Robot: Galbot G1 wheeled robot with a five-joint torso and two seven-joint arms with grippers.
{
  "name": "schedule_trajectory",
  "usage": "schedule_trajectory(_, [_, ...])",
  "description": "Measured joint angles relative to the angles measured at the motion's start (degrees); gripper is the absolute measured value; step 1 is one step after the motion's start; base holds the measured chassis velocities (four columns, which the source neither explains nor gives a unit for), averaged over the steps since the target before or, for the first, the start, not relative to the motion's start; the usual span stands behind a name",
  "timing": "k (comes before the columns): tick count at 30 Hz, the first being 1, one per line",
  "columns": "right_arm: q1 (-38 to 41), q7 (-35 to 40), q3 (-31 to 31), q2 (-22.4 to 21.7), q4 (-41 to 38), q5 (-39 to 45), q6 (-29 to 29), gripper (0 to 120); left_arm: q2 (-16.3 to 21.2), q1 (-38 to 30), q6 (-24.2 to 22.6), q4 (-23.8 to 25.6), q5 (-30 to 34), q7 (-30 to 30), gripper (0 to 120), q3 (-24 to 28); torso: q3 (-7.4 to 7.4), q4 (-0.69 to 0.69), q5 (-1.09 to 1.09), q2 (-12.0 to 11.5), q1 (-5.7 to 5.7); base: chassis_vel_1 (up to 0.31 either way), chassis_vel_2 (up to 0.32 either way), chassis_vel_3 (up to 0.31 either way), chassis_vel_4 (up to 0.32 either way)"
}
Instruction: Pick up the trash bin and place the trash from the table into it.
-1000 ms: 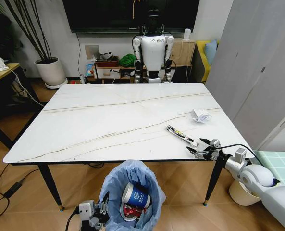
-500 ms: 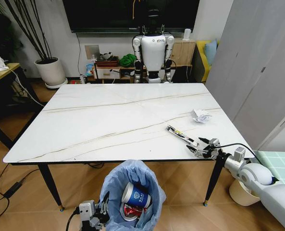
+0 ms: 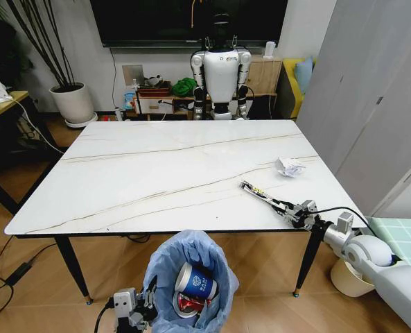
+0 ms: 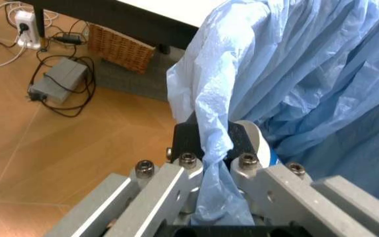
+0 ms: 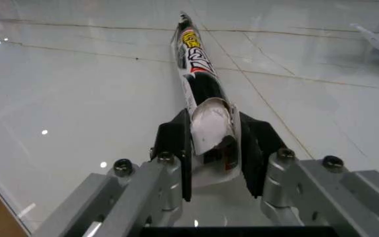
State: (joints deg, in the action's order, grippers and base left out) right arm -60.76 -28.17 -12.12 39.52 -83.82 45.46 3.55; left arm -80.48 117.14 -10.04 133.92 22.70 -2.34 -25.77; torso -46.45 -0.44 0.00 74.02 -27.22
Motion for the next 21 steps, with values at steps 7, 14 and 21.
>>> schedule_trajectory(7, [0.1, -0.3, -0.04, -0.1, 0.1, 0.21, 0.06, 0, -0.02, -0.08, -0.01, -0.04, 0.04, -0.01, 0, 0.07, 0.0, 0.0, 0.0, 0.0, 0.0, 0.0, 0.0, 0.0, 0.0])
schedule_trajectory(14, [-0.33, -1.94, -1.67, -0.86, 0.19, 1.15, 0.72, 0, 0.04, -0.46, -0.11, -0.33, 0.1, -0.22, 0, 0.35, 0.0, 0.01, 0.03, 0.0, 0.0, 0.0, 0.0, 0.0, 0.0])
schedule_trajectory(21, [-2.8, -10.11, -8.95, -7.09, -5.6, 3.72, 5.44, 0, 1.06, -0.97, -0.12, -0.87, 0.41, -0.62, 0, 1.33, 0.0, -0.01, -0.02, 0.0, -0.01, 0.0, 0.0, 0.0, 0.0])
